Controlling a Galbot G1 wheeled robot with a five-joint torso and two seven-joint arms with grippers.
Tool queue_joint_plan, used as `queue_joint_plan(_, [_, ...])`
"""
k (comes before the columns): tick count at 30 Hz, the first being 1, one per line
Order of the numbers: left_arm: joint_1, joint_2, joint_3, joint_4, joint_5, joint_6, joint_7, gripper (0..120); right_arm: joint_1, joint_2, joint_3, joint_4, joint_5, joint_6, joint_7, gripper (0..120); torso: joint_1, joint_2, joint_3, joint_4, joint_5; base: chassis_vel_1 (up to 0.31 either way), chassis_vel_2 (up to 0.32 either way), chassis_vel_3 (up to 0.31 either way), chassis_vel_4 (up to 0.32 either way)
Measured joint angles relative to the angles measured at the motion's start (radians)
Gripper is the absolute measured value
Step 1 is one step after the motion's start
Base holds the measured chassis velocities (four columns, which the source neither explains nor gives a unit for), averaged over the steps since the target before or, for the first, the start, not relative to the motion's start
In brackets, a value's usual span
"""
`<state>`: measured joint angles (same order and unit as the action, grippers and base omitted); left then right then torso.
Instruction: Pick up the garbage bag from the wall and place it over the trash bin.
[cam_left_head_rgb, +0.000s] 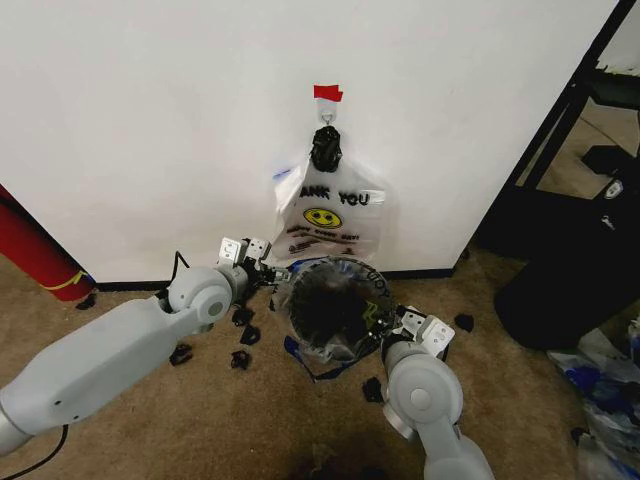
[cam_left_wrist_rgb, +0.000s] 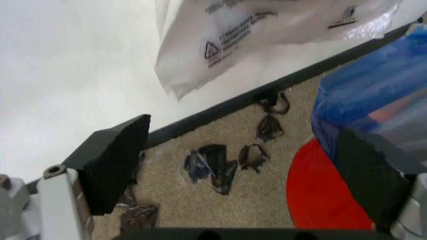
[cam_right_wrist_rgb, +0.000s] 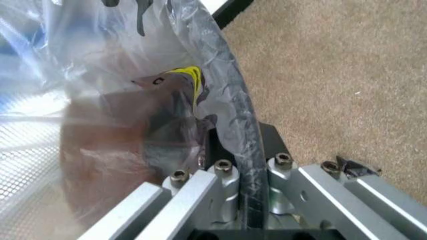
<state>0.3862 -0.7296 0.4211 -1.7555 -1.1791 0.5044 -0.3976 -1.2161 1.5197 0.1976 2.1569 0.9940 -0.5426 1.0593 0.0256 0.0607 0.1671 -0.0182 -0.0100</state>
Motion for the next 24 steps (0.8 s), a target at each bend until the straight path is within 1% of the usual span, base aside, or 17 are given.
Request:
queue_joint_plan(5, [0.009, -0.01, 0.009, 0.042, -0.014, -0.031, 0.037, 96, 0.009, -0.009, 0.001, 0.001, 0.01, 0.0, 0.004, 0, 0.0, 0.0, 0.0, 0.0003, -0.0001, 0.0, 0.0, 0.0, 0.0])
queue_joint_plan(11, [0.017, -0.017, 0.017, 0.067, -0.025, -0.033, 0.055, 96, 0.016, -0.019, 0.004, 0.002, 0.019, 0.0, 0.005, 0, 0.0, 0.0, 0.0, 0.0001, -0.0001, 0.0, 0.0, 0.0, 0.0])
queue_joint_plan(17, [0.03, -0.016, 0.006, 0.059, -0.054, -0.027, 0.068, 96, 0.022, -0.02, 0.009, 0.0, 0.032, 0.0, 0.008, 0, 0.0, 0.0, 0.0, 0.0001, 0.0, 0.0, 0.0, 0.0, 0.0])
queue_joint_plan(21, [0.064, -0.014, -0.044, 0.022, -0.06, -0.011, 0.055, 99, 0.028, -0.013, 0.017, -0.015, 0.053, 0.002, 0.017, 0, 0.0, 0.0, 0.0, 0.0001, -0.0001, 0.0, 0.0, 0.0, 0.0])
queue_joint_plan(24, [0.077, -0.002, -0.062, 0.002, -0.051, -0.002, 0.053, 100, 0.031, -0.012, 0.022, -0.022, 0.062, 0.003, 0.021, 0, 0.0, 0.0, 0.0, 0.0001, 0.0, 0.0, 0.0, 0.0, 0.0])
